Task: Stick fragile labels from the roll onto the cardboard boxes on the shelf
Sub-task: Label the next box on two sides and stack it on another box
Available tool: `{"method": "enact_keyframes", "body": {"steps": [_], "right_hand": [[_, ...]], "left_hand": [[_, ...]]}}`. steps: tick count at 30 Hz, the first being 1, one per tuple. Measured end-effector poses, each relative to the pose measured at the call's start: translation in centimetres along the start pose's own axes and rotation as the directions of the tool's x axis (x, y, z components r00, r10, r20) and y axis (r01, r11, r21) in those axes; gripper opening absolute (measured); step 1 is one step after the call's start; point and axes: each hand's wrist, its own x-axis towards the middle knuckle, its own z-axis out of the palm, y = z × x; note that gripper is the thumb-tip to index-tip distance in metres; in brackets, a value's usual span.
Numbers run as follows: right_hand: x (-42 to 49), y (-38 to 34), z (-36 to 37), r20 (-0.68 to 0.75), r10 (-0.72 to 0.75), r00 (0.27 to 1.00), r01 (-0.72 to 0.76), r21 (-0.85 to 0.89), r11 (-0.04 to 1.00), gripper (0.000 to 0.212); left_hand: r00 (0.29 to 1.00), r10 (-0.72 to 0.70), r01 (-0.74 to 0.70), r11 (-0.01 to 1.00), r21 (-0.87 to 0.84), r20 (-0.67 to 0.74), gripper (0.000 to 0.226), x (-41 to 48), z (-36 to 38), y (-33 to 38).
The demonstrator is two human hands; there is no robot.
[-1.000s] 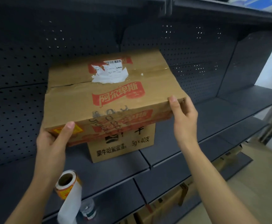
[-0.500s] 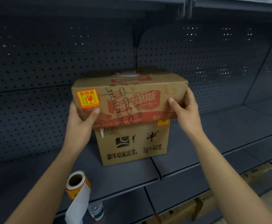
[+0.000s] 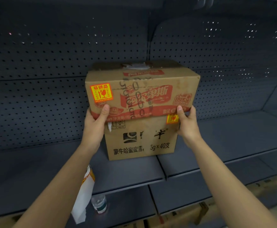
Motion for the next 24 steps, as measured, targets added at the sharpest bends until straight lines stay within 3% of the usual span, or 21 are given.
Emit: {"method": "enact_keyframes", "body": {"steps": [3, 9, 12, 15, 17, 19, 21, 24], "right_hand": [[0.8, 0.6, 0.0, -0.006, 0.012, 1.000, -0.012, 0.058, 0.998, 0.040], [0.3, 0.7, 0.5, -0.048, 0.071, 0.996, -0.064, 0.130, 0.990, 0.044], [-0.1, 0.6, 0.7, -0.110, 0.021, 0.994, -0.017, 0.035, 0.999, 0.058], [-1.6, -0.4, 1.1, -0.183, 0.052, 0.982, -0.092, -0.220, 0.971, 0.071], [-2.6, -0.4, 1.2, -0.133, 0.103, 0.986, -0.147, -0.383, 0.912, 0.062], [-4.1, -0.6, 1.8, -0.044, 0.116, 0.992, -0.123, -0.472, 0.873, 0.046], [-5.2, -0.5, 3.0, 0.023, 0.128, 0.992, -0.102, -0.478, 0.872, 0.044], [-6.9, -0.7, 5.5, 0.147, 0.134, 0.980, -0.059, -0.424, 0.904, 0.036]], "left_hand": [[1.000, -0.005, 0.004, 1.000, 0.015, 0.027, 0.080, -0.3, 0.2, 0.0], [0.996, -0.051, 0.049, 0.998, 0.031, 0.067, 0.068, -0.6, 0.0, 0.4], [0.993, -0.061, 0.056, 0.997, 0.049, 0.102, 0.055, -0.5, -0.2, 0.8], [0.992, -0.034, 0.022, 0.994, 0.103, 0.122, 0.040, -0.6, -0.7, 1.3], [0.993, -0.013, -0.005, 0.988, 0.152, 0.114, 0.035, -0.7, -1.4, 1.4], [0.996, -0.026, 0.012, 0.988, 0.157, 0.087, 0.050, -0.9, -2.2, 1.4], [0.998, -0.042, 0.034, 0.987, 0.157, 0.046, 0.055, -1.3, -3.3, 1.6], [1.000, 0.009, -0.014, 0.985, 0.169, 0.028, 0.031, -2.4, -5.8, 1.8]]}}
